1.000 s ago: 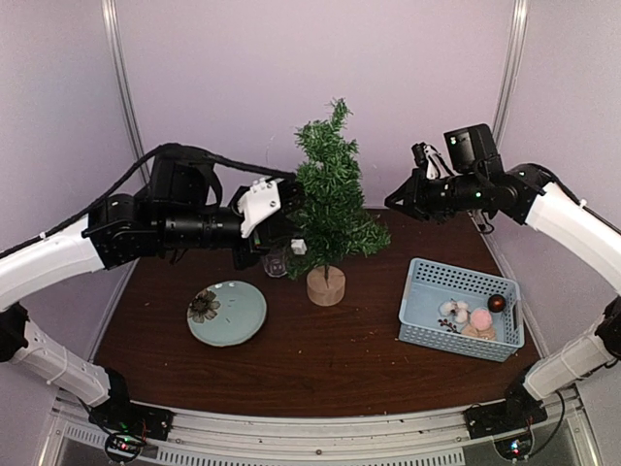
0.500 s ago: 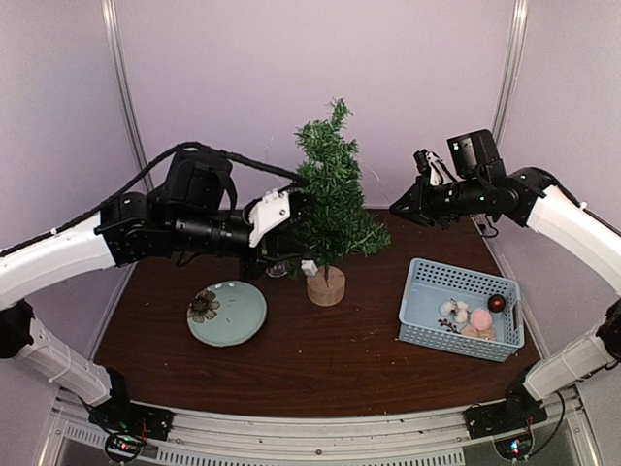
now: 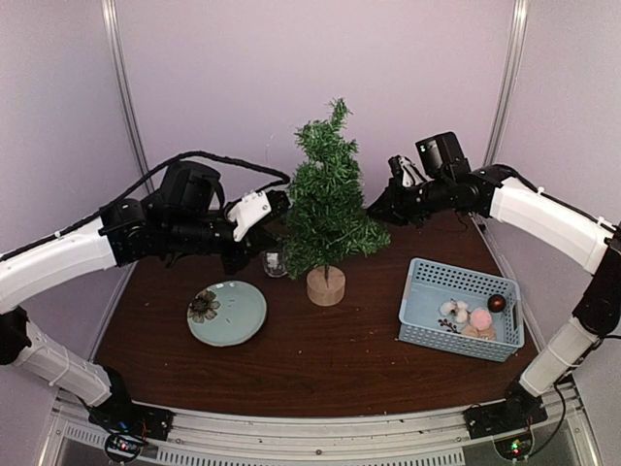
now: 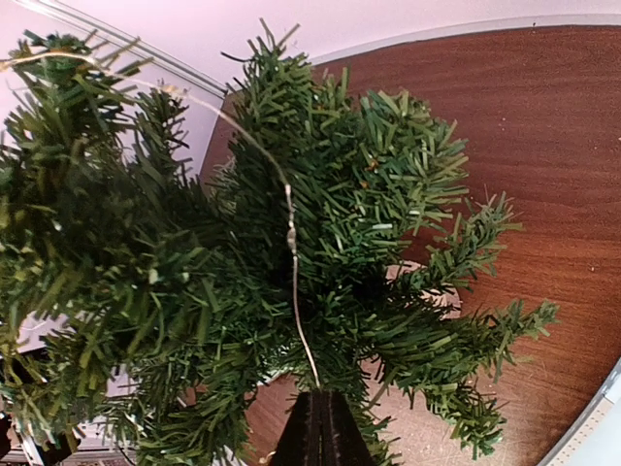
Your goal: Decorate the small christmas tree
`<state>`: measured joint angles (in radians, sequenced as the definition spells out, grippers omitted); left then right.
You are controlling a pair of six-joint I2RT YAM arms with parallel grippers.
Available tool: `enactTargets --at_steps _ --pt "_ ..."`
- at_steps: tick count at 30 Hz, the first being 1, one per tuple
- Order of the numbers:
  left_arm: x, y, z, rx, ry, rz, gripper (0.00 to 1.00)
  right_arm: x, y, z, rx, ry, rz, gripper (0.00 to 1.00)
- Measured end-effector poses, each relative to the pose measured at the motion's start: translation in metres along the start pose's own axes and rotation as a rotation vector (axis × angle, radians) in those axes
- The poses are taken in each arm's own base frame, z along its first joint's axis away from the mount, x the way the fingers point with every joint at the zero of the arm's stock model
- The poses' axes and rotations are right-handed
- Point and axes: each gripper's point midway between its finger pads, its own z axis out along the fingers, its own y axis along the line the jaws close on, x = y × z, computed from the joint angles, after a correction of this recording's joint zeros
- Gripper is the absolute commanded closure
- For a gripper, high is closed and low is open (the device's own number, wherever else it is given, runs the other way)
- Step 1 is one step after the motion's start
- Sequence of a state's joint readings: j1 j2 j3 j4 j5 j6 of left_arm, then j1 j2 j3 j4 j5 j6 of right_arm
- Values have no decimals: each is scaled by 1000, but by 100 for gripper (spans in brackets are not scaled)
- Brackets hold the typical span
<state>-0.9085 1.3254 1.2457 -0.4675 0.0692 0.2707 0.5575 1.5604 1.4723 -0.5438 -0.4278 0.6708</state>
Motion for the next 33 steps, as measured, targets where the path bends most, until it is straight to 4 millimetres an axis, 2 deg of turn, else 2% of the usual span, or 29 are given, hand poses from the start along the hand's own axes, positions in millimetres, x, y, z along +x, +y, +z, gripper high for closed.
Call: enactTargets --at_steps 5,10,16,24,33 --pt "8 34 -13 -85 3 -35 100 -6 9 -2 -29 -18 1 100" --pt "19 54 -12 -139 35 -26 100 -5 9 1 -37 -8 7 100" --pt "29 70 10 -192 67 8 100 -2 4 11 -29 11 14 100" --pt "56 77 47 -228 114 95 100 1 0 16 -25 27 19 100" --pt "77 104 54 -314 125 185 100 3 -2 20 -15 39 20 100"
